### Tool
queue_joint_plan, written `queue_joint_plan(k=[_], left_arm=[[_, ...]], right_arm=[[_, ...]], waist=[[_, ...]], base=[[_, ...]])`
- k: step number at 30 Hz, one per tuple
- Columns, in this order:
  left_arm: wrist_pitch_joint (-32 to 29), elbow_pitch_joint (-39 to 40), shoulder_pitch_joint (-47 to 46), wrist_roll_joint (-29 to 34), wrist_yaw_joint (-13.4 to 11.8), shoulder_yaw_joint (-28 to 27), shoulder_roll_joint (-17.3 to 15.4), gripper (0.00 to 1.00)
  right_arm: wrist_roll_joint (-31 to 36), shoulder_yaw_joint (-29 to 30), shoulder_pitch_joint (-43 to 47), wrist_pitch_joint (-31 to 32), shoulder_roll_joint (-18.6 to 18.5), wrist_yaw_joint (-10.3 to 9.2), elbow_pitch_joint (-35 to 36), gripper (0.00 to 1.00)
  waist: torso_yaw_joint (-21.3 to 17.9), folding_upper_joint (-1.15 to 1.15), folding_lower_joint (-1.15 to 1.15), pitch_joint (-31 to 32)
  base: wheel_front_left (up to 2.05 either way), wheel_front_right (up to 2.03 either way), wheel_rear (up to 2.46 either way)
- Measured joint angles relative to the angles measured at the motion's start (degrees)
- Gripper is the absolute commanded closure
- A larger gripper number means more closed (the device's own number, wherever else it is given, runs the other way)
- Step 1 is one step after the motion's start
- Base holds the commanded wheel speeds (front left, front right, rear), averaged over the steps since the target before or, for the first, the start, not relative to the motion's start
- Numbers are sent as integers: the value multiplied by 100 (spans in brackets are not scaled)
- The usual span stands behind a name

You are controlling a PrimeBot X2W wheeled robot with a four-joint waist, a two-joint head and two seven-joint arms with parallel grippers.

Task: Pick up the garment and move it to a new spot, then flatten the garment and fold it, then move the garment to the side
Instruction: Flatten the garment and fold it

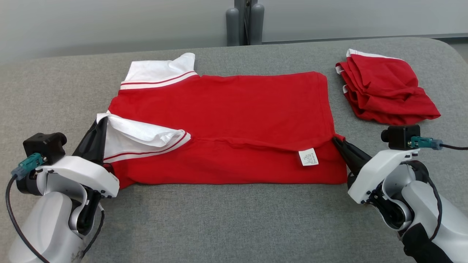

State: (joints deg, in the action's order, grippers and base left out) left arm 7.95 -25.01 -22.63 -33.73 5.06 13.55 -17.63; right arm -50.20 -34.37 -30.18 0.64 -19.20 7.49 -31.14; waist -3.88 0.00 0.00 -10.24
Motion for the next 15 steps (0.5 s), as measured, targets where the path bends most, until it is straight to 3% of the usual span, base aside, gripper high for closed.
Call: queue_joint_plan(k=[6,15], left_arm=[[136,-1089,-610,58,121,189,-11,100],[481,-2065,-980,42,202,415,74,100]], right_arm=[[-252,-504,-590,-194,99,0,-659,100],[-623,-1073,-994,-569,194,0,-1162,100]], waist=[[-64,0,0,-176],[-125,0,0,-290]], base=[[0,0,0],[0,0,0]])
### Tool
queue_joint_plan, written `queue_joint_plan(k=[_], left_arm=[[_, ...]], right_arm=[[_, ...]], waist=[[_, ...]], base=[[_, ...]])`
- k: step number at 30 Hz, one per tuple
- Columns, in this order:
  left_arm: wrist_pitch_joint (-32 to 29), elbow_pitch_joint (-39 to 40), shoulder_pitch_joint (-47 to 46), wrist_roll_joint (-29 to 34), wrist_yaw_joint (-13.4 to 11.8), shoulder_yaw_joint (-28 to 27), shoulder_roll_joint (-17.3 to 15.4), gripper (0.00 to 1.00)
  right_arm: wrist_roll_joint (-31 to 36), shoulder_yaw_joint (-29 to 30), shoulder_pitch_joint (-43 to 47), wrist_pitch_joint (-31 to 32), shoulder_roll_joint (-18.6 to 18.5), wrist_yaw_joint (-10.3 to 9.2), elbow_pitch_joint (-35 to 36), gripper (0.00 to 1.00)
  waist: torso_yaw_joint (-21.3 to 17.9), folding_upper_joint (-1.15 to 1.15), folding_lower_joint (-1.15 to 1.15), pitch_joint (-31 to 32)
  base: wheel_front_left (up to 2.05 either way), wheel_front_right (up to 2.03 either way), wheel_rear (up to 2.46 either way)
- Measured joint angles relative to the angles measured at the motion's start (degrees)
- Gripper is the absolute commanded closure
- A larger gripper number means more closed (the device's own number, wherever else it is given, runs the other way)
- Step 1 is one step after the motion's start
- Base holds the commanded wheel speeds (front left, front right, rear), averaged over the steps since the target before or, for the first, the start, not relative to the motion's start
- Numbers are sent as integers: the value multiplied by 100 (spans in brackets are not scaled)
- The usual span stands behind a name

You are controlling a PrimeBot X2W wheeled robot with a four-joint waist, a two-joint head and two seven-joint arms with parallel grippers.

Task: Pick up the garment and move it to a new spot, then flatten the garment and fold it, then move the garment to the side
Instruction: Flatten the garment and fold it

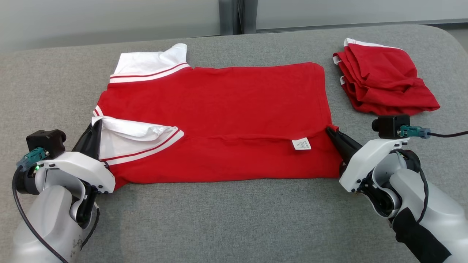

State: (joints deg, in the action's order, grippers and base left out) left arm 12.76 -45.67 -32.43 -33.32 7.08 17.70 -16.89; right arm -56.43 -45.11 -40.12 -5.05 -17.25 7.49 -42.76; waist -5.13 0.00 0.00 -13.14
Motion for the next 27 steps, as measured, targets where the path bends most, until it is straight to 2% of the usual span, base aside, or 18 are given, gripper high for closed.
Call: queue_joint_plan(k=[5,6,7,8,9,10,14,21,27], left_arm=[[123,-354,-172,-18,26,136,57,100],[141,-411,-205,-15,26,178,67,100],[146,-463,-231,-15,27,198,75,60],[165,-508,-257,-11,27,218,82,60],[175,-550,-282,8,29,243,81,26],[191,-579,-300,22,33,250,85,0],[210,-598,-307,71,34,198,123,0],[222,11,192,379,19,-210,187,0],[222,488,762,659,-43,-519,282,0]], right_arm=[[-167,-289,-171,-197,31,0,-200,100],[-189,-350,-199,-226,26,0,-229,87],[-211,-403,-220,-301,27,0,-250,57],[-231,-450,-242,-345,25,0,-278,57],[-261,-519,-274,-391,19,0,-302,29],[-264,-564,-293,-465,12,0,-327,0],[-359,-744,-318,-622,-47,0,-443,0],[-342,-901,-293,-920,-246,0,-465,0],[-66,-646,-83,-984,-397,0,-213,0]], waist=[[-2,0,0,-57],[0,0,0,-65],[4,0,0,-69],[10,0,0,-70],[16,0,0,-69],[23,0,0,-62],[58,0,0,15],[126,0,0,209],[161,0,0,364]], base=[[0,0,0],[0,0,0],[0,0,0],[0,0,0],[0,0,0],[0,0,0],[0,0,0],[0,0,0],[0,0,0]])
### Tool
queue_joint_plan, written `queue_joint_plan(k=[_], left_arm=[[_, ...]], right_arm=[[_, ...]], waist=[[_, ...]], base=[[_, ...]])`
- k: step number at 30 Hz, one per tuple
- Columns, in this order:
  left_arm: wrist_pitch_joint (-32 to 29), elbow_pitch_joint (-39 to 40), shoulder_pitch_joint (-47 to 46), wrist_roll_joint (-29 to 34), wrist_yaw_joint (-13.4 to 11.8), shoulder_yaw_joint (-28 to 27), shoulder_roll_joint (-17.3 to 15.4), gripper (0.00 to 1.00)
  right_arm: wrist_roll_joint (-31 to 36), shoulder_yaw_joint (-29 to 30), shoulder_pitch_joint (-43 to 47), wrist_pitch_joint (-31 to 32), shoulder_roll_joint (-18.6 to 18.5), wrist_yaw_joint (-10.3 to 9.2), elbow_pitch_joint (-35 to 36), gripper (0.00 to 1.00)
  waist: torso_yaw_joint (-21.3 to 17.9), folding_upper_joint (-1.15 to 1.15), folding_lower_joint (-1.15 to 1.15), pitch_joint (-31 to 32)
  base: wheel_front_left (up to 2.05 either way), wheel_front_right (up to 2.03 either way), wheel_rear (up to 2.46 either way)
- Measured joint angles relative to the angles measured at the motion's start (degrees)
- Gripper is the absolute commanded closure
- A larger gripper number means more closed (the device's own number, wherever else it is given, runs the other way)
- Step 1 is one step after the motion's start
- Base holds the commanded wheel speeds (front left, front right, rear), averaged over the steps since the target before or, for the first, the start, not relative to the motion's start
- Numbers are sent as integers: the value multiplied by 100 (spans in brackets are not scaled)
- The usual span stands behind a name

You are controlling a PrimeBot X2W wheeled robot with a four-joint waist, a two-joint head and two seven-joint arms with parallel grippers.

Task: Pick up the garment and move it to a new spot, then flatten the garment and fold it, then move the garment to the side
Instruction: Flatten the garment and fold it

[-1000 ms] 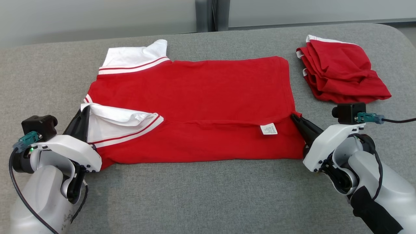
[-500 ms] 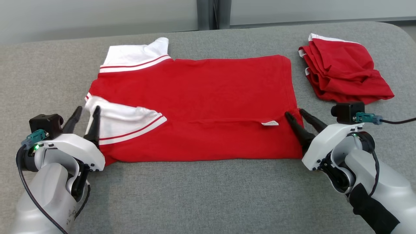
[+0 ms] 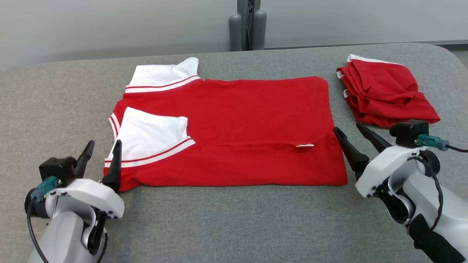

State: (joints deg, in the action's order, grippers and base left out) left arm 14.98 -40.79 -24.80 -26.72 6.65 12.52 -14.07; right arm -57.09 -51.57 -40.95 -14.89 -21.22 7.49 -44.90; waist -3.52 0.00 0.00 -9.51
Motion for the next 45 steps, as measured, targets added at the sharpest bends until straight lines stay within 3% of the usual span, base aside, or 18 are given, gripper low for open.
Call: queue_joint_plan(k=[7,14,36,37,38,39,40,41,42,45], left_arm=[[0,368,582,399,-143,-208,24,0],[0,288,883,483,-130,-432,74,0],[12,-971,508,579,37,-619,240,0],[12,-1026,472,578,42,-613,252,0],[16,-1092,441,572,43,-606,260,6],[18,-1120,427,559,44,-603,266,52],[18,-1132,421,553,63,-600,269,68],[16,-1145,415,549,69,-592,272,92],[16,-1155,414,544,70,-582,282,100],[16,-1143,419,521,79,-546,311,100]], right_arm=[[646,474,591,-10,-73,0,393,0],[990,755,1093,-10,14,0,564,0],[1162,567,1086,49,442,0,-111,0],[1145,535,1081,70,448,0,-133,44],[1120,510,1077,70,449,0,-145,60],[1096,489,1068,70,449,0,-154,100],[1073,471,1062,70,447,0,-158,100],[1056,453,1056,70,447,0,-166,100],[1026,437,1049,69,447,1,-168,100],[962,412,1036,64,437,1,-170,100]], waist=[[-41,0,0,114],[-64,0,0,113],[-41,0,0,-102],[-39,0,0,-99],[-39,0,0,-94],[-39,0,0,-88],[-40,0,0,-81],[-41,0,0,-73],[-42,0,0,-63],[-36,0,0,-13]], base=[[0,0,0],[0,0,0],[0,0,0],[0,0,0],[0,0,0],[0,0,0],[0,0,0],[0,0,0],[0,0,0],[0,0,0]])
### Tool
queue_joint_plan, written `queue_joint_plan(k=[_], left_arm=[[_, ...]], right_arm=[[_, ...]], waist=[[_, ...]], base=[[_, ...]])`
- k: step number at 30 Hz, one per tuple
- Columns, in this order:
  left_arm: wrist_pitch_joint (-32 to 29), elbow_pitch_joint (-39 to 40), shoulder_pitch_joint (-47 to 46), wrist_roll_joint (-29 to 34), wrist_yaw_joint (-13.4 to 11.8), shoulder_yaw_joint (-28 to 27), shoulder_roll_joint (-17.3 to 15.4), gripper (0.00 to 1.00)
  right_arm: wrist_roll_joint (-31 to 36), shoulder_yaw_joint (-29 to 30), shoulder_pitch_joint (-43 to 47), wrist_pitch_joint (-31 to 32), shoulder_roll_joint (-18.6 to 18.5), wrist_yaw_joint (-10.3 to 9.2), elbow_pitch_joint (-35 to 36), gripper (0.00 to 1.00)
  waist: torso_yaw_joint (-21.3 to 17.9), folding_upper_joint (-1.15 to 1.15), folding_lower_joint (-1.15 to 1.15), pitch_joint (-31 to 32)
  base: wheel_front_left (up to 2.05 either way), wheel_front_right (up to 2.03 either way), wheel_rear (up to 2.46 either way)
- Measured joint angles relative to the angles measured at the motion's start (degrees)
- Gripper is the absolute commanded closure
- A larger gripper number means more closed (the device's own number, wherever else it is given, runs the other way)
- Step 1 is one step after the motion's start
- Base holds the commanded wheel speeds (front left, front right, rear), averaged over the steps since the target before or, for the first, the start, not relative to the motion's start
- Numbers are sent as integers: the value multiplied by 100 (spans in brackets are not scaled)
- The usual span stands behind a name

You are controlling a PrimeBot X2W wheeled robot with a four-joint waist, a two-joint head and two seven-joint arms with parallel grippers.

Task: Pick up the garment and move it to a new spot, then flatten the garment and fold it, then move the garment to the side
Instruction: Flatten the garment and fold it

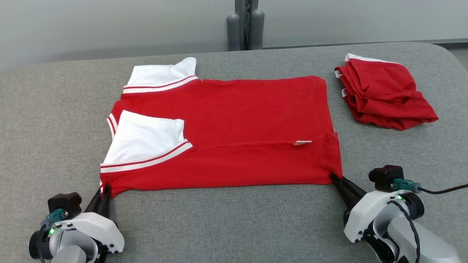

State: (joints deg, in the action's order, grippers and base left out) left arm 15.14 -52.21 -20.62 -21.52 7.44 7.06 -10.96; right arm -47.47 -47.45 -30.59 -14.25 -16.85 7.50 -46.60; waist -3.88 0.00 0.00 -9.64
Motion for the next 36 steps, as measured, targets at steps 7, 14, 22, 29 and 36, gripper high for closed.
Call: queue_joint_plan(k=[7,14,22,29,36], left_arm=[[-7,408,233,-141,0,-41,-9,100],[-7,980,1009,-199,2,-223,63,100],[-8,1591,1836,-210,-80,-465,185,100],[-49,1866,2193,-215,-244,-442,307,100],[-98,1848,2278,-276,-298,-437,314,87]], right_arm=[[-147,-9,43,-43,-114,0,110,100],[-446,46,622,-57,-413,0,554,100],[-805,11,1287,267,-703,0,1168,100],[-962,148,1657,581,-839,0,1474,100],[-942,326,1791,764,-817,0,1552,70]], waist=[[49,0,0,188],[173,0,0,560],[259,0,0,832],[319,0,0,911],[301,0,0,956]], base=[[0,0,0],[0,0,0],[0,0,0],[0,0,0],[0,0,0]])
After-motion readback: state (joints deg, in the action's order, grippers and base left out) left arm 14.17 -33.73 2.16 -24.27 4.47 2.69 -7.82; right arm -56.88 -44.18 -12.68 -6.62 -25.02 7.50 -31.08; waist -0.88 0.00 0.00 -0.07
